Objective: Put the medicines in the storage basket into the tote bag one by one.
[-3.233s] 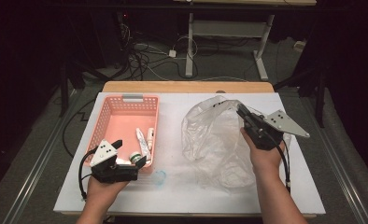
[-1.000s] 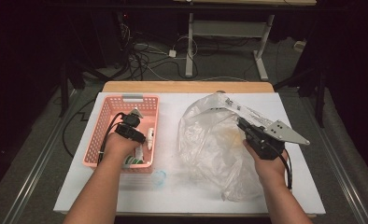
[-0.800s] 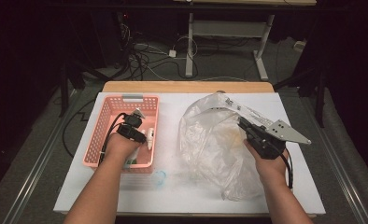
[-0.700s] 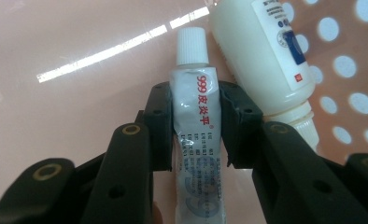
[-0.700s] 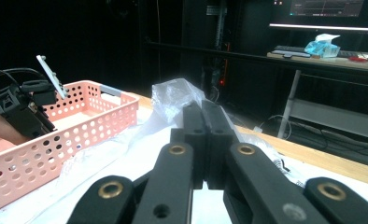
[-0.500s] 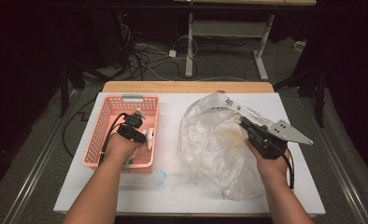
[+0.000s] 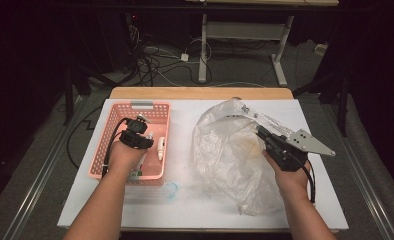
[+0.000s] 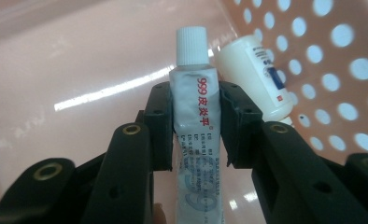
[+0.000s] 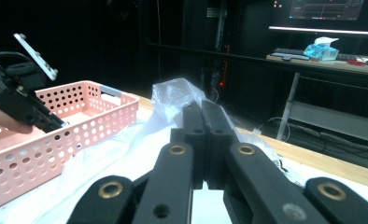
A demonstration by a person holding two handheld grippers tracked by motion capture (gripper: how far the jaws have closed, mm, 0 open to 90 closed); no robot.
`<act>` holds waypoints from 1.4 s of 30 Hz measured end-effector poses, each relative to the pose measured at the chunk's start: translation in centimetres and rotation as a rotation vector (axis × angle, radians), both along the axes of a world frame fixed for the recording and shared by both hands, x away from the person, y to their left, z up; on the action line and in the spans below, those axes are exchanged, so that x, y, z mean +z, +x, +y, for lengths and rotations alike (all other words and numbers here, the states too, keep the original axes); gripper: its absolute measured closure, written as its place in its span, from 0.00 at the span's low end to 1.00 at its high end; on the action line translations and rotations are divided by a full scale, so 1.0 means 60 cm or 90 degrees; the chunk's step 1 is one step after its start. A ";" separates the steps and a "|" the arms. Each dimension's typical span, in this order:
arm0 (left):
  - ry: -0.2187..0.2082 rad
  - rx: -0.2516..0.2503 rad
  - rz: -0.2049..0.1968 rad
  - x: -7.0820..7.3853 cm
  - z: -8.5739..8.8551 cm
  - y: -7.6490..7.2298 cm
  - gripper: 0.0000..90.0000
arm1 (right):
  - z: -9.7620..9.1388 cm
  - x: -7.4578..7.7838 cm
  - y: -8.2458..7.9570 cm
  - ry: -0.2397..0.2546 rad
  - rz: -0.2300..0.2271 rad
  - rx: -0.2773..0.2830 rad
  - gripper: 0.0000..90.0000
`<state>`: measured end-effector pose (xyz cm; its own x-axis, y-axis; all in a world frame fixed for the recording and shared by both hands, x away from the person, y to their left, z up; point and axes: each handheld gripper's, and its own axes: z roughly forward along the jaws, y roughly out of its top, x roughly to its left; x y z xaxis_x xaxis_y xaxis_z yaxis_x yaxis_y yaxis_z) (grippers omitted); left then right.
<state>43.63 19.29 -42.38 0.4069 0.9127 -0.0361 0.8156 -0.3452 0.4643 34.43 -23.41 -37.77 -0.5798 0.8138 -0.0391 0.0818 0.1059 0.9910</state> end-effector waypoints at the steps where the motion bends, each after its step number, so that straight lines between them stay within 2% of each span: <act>1: -0.003 0.000 -0.007 0.002 0.002 -0.003 0.73 | 0.000 0.000 0.000 -0.002 -0.002 0.000 1.00; 3: -0.011 -0.001 -0.025 0.008 0.005 -0.011 0.73 | 0.001 0.000 -0.001 -0.008 -0.006 0.002 1.00; 6: -0.038 -0.003 -0.059 0.016 0.012 -0.026 0.73 | 0.002 0.001 -0.002 -0.006 -0.007 0.001 1.00; 14: -0.075 -0.019 -0.142 0.033 0.020 -0.062 0.73 | 0.003 0.002 -0.005 -0.010 -0.011 0.002 1.00; 20: -0.106 -0.027 -0.189 0.040 0.020 -0.087 0.73 | 0.005 0.002 -0.006 -0.013 -0.012 0.003 1.00; 25: -0.123 -0.035 -0.219 0.040 0.018 -0.105 0.73 | 0.007 0.002 -0.007 -0.013 -0.013 0.007 1.00; 30: -0.137 -0.028 -0.251 0.038 0.022 -0.123 0.73 | 0.010 0.001 -0.008 -0.018 -0.015 0.009 1.00; 37: -0.157 -0.028 -0.267 0.034 0.028 -0.144 0.73 | 0.009 0.002 -0.010 -0.017 -0.015 0.008 1.00; 42: -0.154 -0.038 -0.279 0.029 0.025 -0.159 0.73 | 0.009 0.002 -0.011 -0.018 -0.016 0.006 1.00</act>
